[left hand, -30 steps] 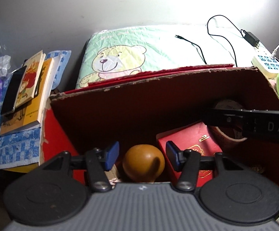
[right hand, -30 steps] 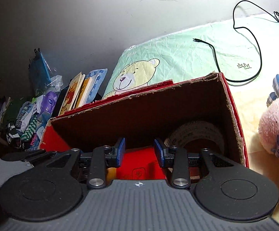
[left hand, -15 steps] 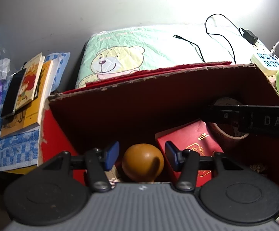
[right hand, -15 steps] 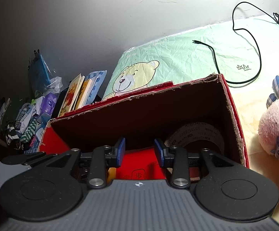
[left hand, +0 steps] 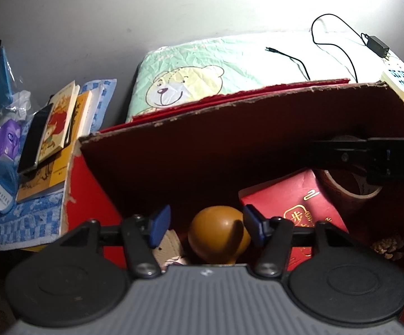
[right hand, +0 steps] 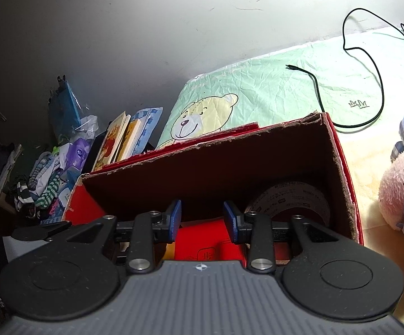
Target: Organize objects
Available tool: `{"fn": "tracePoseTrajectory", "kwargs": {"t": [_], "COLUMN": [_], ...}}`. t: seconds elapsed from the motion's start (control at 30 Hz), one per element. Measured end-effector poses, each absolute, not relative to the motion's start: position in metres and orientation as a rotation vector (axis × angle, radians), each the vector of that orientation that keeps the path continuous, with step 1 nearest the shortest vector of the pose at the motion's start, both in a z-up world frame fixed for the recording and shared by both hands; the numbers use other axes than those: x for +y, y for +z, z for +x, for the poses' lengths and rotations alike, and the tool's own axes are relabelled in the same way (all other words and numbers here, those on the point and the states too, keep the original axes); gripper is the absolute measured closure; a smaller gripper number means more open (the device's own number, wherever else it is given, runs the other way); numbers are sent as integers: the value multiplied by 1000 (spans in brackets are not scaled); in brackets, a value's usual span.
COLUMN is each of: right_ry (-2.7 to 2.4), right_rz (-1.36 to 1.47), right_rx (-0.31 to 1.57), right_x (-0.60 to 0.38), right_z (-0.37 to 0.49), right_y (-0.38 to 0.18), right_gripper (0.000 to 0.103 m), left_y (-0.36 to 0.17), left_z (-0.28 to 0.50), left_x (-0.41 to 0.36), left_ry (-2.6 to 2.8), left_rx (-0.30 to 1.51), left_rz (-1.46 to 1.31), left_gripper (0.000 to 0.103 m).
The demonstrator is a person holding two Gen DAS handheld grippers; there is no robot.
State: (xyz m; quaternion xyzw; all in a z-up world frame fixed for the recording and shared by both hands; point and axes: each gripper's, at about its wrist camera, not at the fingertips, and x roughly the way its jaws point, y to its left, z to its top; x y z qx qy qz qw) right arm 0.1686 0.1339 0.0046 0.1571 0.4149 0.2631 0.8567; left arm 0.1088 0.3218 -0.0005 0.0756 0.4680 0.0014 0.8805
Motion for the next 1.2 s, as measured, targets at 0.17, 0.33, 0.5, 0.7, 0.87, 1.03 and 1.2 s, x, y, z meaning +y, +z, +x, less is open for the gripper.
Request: {"fn": "tracePoseTrajectory", "kwargs": {"t": [0.17, 0.33, 0.5, 0.7, 0.87, 1.03, 1.2], "right_ry": [557, 560, 557, 524, 498, 460, 447], "right_rz": [327, 332, 342, 356, 356, 346, 322], "right_rx": [877, 896, 902, 882, 893, 912, 927], "right_x": [135, 136, 135, 133, 132, 134, 136], "right_z": [169, 170, 170, 168, 170, 170, 170], "right_y": [4, 3, 2, 3, 2, 1, -1], "right_gripper": [66, 66, 66, 66, 66, 66, 66], "left_y": [-1, -3, -3, -2, -2, -2, -3], "left_z": [109, 109, 109, 109, 109, 110, 110], "left_x": [321, 319, 317, 319, 319, 318, 318], "left_ry": [23, 51, 85, 128, 144, 151, 157], "left_rx": [980, 981, 977, 967, 962, 965, 967], "left_rz": [159, 161, 161, 145, 144, 149, 153], "left_gripper": [34, 33, 32, 26, 25, 24, 24]}}
